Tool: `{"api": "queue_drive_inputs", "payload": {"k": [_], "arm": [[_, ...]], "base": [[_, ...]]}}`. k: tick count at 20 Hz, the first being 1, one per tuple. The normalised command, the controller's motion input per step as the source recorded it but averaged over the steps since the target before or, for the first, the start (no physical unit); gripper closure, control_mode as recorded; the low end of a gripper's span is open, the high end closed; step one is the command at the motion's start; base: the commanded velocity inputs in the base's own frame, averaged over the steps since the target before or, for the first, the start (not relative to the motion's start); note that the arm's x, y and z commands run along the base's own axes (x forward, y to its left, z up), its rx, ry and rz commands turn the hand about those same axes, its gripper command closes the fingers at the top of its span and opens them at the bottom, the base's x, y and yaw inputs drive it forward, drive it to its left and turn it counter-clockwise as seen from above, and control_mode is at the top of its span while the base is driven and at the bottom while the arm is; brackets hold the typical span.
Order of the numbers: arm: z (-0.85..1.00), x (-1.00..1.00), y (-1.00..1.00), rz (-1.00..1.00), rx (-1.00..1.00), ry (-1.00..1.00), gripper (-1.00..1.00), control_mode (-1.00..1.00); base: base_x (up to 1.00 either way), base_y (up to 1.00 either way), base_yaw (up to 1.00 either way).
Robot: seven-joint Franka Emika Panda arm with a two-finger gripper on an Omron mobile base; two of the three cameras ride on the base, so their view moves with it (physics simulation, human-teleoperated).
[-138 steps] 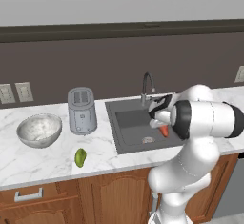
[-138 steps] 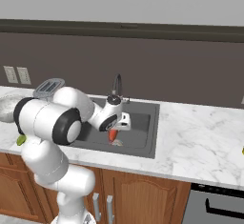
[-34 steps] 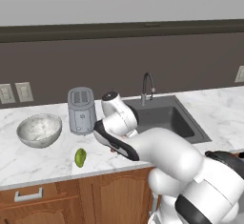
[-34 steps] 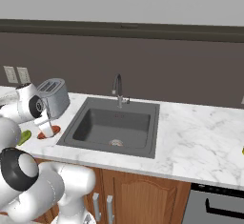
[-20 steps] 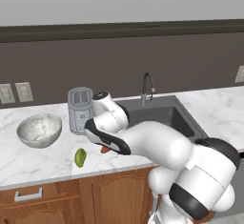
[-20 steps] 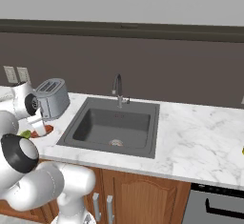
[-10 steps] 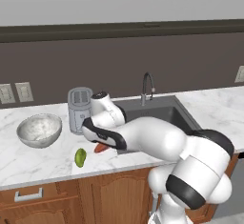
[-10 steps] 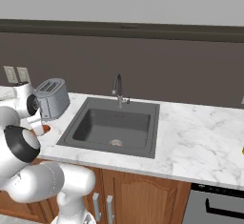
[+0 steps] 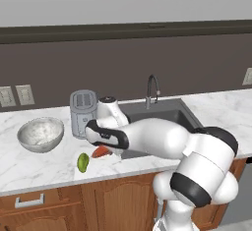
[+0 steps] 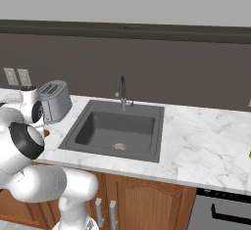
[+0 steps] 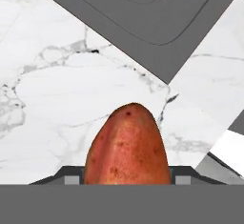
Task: Remove the sweet potato and mango from the sink. Then move the bowl and cup from the counter to the sink for washing.
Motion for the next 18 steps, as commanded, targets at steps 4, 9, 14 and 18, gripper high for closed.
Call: {"api": "queue_drive_inputs", "payload": {"k": [4,9,14,18], "arm": [[-0.16,0.09,0.16,0.0,0.11,0.0,1.0,-1.0],[-0.16,0.1,0.12,0.0,0.07,0.0,1.0,-1.0],[-0.17,0.1,0.11,0.0,0.05,0.01,1.0,-1.0],[-0.16,0.1,0.11,0.0,0.04,0.0,1.0,-1.0]], "base": [[0.0,0.0,0.0],[0.0,0.0,0.0],[0.0,0.0,0.0],[0.0,0.0,0.0]]}}
